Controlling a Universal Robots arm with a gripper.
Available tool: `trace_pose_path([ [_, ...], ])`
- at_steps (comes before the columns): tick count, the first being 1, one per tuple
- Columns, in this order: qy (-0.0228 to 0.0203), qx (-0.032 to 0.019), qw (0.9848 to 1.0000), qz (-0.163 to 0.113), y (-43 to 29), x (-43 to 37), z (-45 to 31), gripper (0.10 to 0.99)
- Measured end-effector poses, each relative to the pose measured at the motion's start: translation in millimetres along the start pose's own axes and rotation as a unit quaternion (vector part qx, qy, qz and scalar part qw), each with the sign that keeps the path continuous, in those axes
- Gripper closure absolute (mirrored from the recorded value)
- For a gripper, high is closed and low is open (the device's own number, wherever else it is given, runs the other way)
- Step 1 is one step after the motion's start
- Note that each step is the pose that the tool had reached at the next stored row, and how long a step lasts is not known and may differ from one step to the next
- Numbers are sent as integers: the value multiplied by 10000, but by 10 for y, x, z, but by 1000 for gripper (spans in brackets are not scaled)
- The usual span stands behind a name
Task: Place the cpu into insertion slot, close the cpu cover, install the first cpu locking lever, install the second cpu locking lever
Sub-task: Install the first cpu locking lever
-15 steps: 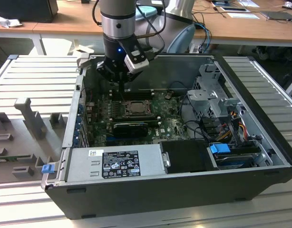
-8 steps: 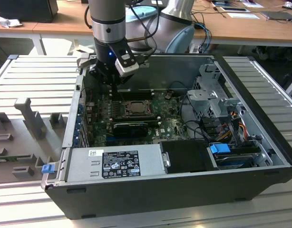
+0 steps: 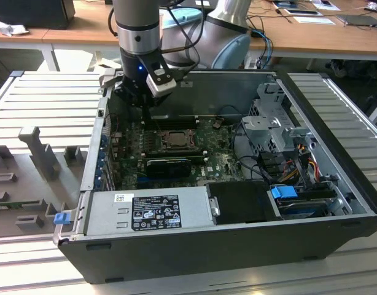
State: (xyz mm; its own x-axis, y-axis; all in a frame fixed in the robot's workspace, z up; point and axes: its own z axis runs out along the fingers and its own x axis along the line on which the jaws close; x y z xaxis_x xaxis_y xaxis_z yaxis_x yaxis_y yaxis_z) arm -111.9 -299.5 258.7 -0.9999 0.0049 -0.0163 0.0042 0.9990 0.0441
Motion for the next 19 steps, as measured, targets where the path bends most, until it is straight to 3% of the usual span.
trace_pose_path([
  [2, 2, 0, 10000, 0, 31, 3, 7, 980],
  [3, 9, 0, 10000, -4, 117, -25, 16, 980],
  [4, 13, 2, 10000, -3, 125, -118, 19, 980],
  [19, 13, 3, 10000, -3, 125, -212, 35, 980],
])
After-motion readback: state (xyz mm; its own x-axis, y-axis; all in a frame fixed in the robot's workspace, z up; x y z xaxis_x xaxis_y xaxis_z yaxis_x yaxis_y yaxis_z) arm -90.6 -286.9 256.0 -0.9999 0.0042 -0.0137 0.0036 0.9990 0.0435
